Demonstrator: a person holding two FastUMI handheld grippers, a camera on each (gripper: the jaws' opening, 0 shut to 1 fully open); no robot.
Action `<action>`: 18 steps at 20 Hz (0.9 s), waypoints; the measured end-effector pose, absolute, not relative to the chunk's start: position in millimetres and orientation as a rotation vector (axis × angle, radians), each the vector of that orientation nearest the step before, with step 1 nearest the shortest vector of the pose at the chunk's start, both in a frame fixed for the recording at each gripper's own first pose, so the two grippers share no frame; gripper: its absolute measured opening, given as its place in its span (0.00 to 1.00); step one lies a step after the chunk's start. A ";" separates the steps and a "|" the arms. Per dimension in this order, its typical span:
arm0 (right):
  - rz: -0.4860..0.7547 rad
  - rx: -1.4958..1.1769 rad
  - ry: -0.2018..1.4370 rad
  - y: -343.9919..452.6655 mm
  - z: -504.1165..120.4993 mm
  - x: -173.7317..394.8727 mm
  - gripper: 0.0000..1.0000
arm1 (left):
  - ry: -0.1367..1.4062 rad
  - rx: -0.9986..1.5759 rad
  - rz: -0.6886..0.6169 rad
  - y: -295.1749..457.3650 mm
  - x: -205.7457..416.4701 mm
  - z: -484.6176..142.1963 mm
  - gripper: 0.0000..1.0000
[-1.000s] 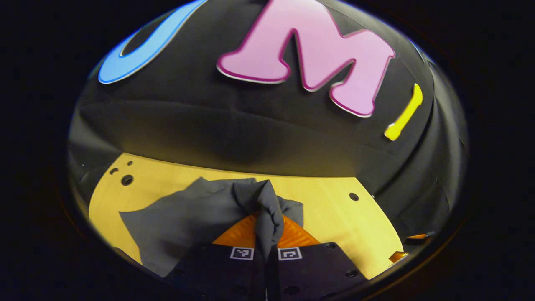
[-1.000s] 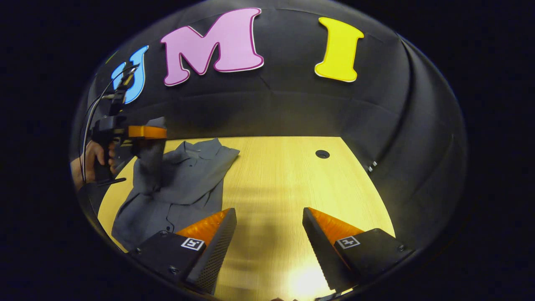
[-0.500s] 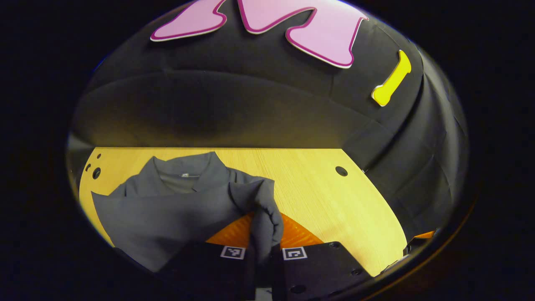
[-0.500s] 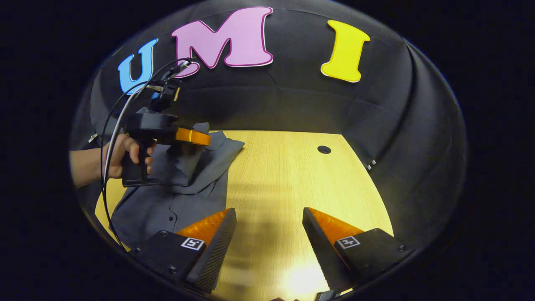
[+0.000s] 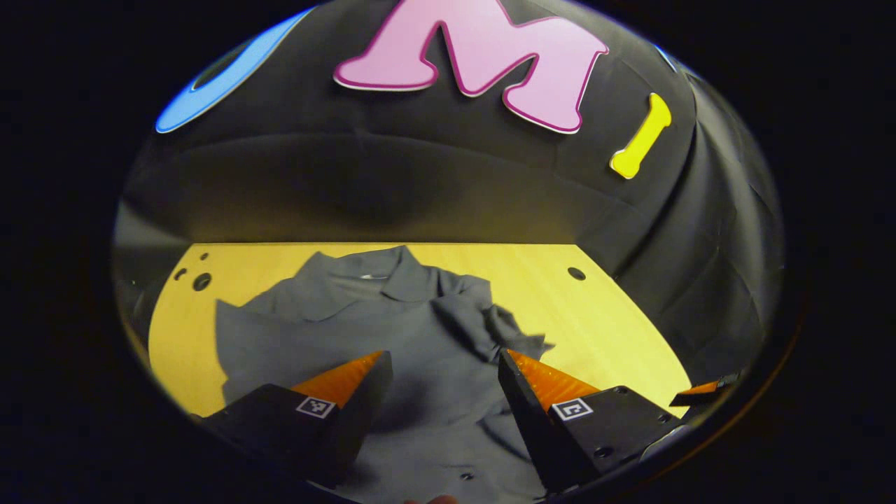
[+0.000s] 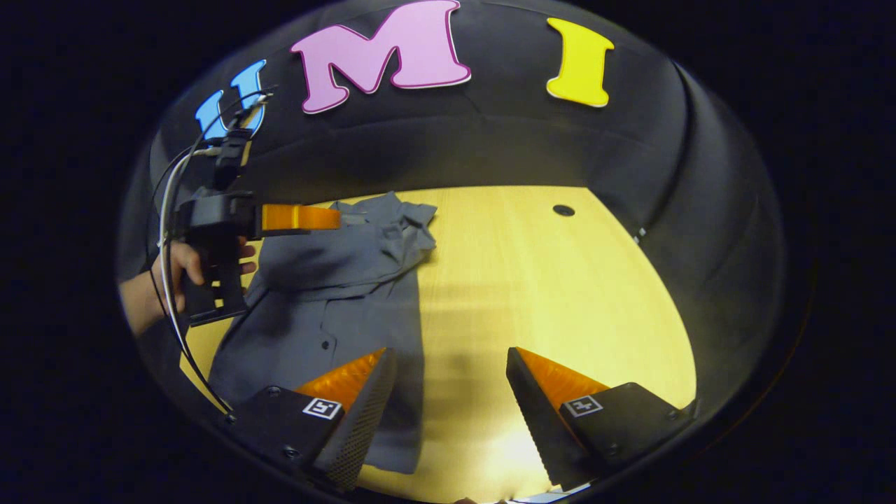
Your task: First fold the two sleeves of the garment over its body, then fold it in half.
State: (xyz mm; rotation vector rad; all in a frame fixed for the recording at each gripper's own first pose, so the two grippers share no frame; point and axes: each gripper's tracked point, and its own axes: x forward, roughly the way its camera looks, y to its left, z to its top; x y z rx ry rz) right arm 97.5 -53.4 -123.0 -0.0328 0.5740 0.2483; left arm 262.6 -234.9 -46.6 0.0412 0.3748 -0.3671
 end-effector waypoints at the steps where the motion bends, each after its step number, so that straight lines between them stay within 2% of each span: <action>1: 0.256 -0.034 0.600 -48.8 -130.8 89.8 0.99 | 0.367 0.048 -0.351 -214.4 247.1 -48.1 0.96; 5: 0.262 -0.036 0.678 -36.0 -161.0 67.0 1.00 | 0.408 0.011 -0.273 -131.7 179.4 -79.0 0.96; 12: 0.240 -0.021 0.773 -18.9 -210.0 35.7 1.00 | 0.556 -0.074 -0.071 -2.3 77.1 -169.4 0.96; 13: 0.234 -0.033 0.786 -18.6 -215.9 32.8 1.00 | 0.575 -0.080 -0.050 9.1 67.6 -180.6 0.92; 14: 0.230 -0.042 0.795 -18.5 -221.2 31.3 1.00 | 0.592 -0.088 -0.038 16.7 60.5 -189.2 0.96; 18: 0.203 -0.043 0.822 -13.8 -240.3 29.4 1.00 | 0.651 -0.086 -0.013 35.7 41.7 -222.8 0.96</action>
